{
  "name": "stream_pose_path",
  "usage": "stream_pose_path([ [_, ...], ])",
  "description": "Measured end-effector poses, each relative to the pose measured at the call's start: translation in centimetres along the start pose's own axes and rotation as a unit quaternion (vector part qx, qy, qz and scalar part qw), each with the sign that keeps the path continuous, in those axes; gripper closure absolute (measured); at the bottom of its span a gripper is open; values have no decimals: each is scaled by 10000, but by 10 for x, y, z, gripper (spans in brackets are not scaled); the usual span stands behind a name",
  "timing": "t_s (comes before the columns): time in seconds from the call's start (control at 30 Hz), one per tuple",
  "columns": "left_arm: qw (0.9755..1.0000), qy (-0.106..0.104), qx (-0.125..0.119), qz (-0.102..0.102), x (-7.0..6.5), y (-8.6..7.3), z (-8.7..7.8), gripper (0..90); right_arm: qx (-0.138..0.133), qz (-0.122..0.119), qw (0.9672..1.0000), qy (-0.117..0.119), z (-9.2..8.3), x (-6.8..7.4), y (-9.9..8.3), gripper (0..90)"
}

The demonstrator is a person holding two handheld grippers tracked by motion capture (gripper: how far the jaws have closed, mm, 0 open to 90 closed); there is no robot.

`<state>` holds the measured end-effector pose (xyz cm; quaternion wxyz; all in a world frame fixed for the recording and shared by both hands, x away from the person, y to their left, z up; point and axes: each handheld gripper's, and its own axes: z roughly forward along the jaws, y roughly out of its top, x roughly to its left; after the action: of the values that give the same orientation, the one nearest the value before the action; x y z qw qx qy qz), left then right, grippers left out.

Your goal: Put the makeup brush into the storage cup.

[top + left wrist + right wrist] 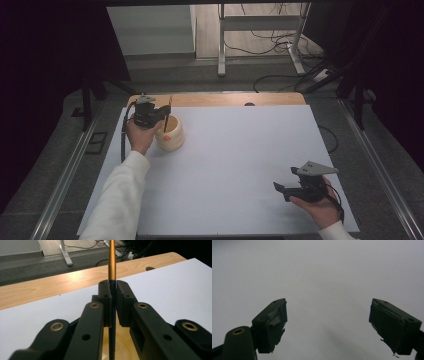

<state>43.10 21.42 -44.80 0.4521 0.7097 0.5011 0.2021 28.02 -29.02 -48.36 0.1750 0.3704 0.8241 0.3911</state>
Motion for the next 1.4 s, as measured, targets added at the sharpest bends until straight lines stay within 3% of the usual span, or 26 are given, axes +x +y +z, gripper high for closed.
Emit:
stream_pose_path([
  [0.3, 9999, -52, -70, 70, 0, 0, -2, 822, 22, -1, 10000, 12, 1, 1, 0, 153],
  [0.37, 9997, -5, -200, 119, 0, 1, -4, 707, 18, 7, 10000, 9, 0, 0, 0, 153],
  [0.43, 9995, 26, -306, 79, 1, 2, -7, 503, 7, 13, 10000, 0, 0, 0, 0, 153],
  [0.57, 9997, 11, -227, 73, 0, 4, -9, 232, 13, 8, 10000, 2, 0, 0, 1, 153],
  [0.7, 9997, -133, -201, 55, 0, 5, -11, 138, -6, -4, 10000, 2, 1, 1, 1, 153],
  [0.83, 9996, -288, -15, 34, -1, 6, -11, 84, -14, -7, 10000, 18, 1, 1, 2, 153],
  [1.13, 9990, -454, -39, -19, 5, 9, -25, 53, -109, 98, 9999, 28, -2, -2, 4, 153],
  [1.4, 9986, -520, -7, 48, -1, 11, -34, 48, -118, 55, 9999, 22, -2, -1, 4, 153],
])
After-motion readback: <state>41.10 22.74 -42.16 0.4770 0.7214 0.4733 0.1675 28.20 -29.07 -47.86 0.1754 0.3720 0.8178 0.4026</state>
